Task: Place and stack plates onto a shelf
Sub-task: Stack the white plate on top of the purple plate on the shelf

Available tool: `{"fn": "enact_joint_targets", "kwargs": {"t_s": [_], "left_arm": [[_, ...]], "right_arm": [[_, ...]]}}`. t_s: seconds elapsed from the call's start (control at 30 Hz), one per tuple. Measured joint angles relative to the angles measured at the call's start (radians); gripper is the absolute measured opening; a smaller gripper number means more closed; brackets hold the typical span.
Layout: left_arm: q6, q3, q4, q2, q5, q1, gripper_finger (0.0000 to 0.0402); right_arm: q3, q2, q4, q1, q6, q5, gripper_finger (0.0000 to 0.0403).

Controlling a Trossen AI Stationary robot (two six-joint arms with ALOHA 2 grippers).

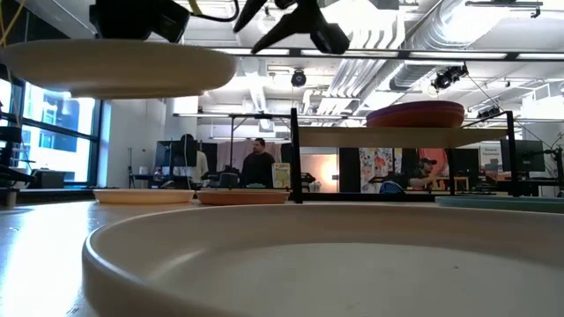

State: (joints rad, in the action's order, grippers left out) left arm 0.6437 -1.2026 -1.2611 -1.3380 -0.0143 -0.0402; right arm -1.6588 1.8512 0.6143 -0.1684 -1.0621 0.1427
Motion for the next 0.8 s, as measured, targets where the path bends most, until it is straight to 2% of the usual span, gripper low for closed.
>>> {"fn": "enact_joint_targets", "kwargs": {"t_s": [0.67, 0.8], "left_arm": [[-0.01, 0.0, 0.107, 0.0, 0.004, 0.0, 0.0], [-0.012, 0.0, 0.109, 0.0, 0.029, 0.0, 0.0]], "right_arm": [[-0.016, 0.022, 0.081, 0.0, -0.065, 0.017, 0.0114], [-0.016, 0.022, 0.086, 0.0, -0.065, 0.004, 0.0102]]}}
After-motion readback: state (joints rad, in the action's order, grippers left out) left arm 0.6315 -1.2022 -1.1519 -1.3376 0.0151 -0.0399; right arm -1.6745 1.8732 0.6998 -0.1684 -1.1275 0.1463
